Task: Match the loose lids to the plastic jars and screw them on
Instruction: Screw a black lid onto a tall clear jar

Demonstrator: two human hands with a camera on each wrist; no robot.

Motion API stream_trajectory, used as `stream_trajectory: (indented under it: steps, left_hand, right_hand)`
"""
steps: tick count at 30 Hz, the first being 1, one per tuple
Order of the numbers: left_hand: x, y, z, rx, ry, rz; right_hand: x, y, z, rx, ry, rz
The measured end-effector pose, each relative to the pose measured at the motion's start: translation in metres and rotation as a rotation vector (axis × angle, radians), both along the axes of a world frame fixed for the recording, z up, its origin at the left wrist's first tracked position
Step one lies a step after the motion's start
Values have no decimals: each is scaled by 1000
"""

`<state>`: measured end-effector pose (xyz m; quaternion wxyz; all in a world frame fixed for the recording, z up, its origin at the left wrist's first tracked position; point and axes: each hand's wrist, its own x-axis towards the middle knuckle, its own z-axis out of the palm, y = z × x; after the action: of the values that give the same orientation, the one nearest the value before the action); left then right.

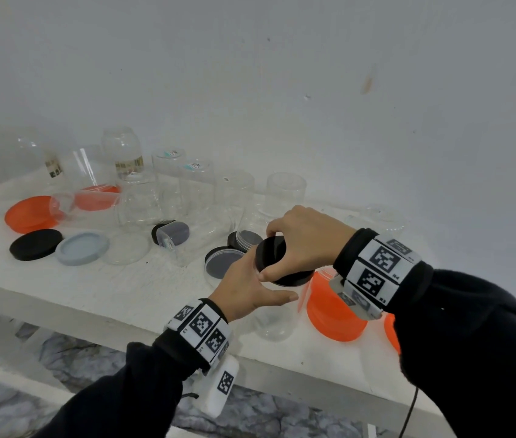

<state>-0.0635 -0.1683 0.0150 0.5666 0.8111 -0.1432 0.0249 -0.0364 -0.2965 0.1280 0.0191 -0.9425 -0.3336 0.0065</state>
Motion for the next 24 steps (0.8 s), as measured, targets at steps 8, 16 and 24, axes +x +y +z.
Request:
stream_trajectory:
  steps: [8, 16, 24]
  left_hand:
    - [7, 30, 32, -86, -23, -52]
    - [43, 132, 57, 170, -152, 219]
    - [142, 215, 92, 483, -313, 355]
  right_hand:
    - [6, -2, 24, 96, -24, 11]
    - [59, -10, 55, 553, -120, -148]
    - [146, 36, 51, 825, -205, -303]
